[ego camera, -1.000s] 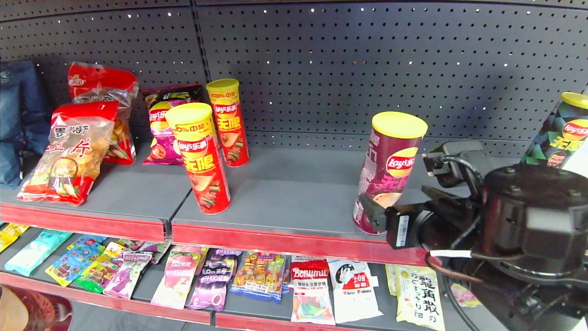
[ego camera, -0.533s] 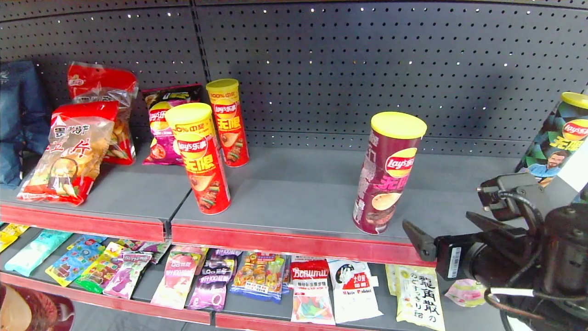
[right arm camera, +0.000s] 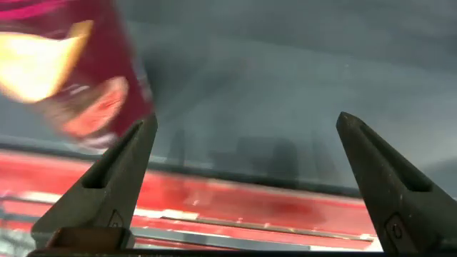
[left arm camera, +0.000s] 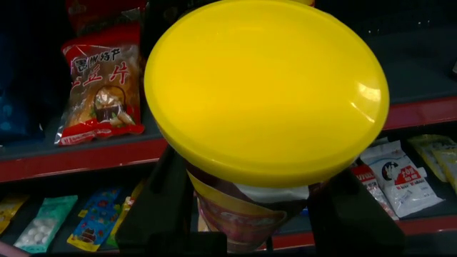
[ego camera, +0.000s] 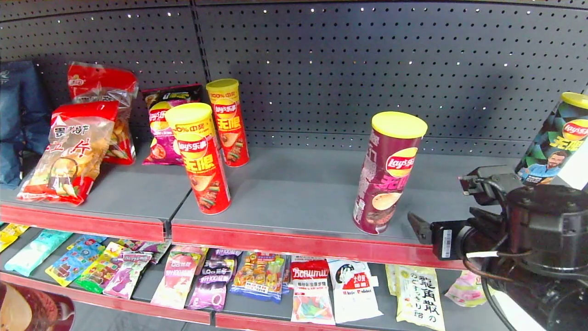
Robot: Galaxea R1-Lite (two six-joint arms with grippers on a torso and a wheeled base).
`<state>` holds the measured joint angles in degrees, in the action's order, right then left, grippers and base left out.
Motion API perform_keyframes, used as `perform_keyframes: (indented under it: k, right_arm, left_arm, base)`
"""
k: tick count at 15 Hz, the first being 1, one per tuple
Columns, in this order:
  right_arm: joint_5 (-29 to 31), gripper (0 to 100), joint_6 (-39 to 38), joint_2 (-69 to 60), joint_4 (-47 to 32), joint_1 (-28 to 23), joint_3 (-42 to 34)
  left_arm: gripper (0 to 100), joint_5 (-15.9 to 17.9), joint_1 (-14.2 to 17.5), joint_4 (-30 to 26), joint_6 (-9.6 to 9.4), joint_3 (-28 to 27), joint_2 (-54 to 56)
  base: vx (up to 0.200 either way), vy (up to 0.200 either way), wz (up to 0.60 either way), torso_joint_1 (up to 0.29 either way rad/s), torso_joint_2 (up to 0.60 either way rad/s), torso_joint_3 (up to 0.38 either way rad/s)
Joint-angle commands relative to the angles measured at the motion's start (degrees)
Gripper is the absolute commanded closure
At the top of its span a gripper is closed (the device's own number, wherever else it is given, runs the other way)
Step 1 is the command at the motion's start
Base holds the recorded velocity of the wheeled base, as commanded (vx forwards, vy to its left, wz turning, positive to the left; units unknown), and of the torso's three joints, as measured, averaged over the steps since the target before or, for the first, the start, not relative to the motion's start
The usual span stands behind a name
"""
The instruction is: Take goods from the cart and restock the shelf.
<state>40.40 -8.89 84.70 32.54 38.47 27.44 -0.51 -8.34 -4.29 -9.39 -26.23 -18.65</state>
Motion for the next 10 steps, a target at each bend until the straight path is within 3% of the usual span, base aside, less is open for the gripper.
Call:
perform_keyframes:
  k: [1, 10]
  right_arm:
    - [-0.6, 0, 0.3, 3.1, 0.1, -2.1, 1.7]
    - [-3.6, 0, 0.9, 6.5, 0.4, -3.5, 2.9]
  left_arm:
    - [100, 0.0, 0.0, 0.0, -0.02, -0.1, 0.0]
    - [100, 0.0, 0.0, 0.0, 0.07, -0.2, 0.1]
  base:
    - [0.0, 0.0, 0.0, 0.0, 0.0, 0.0]
    - [0.0, 0.0, 0.0, 0.0, 0.0, 0.0]
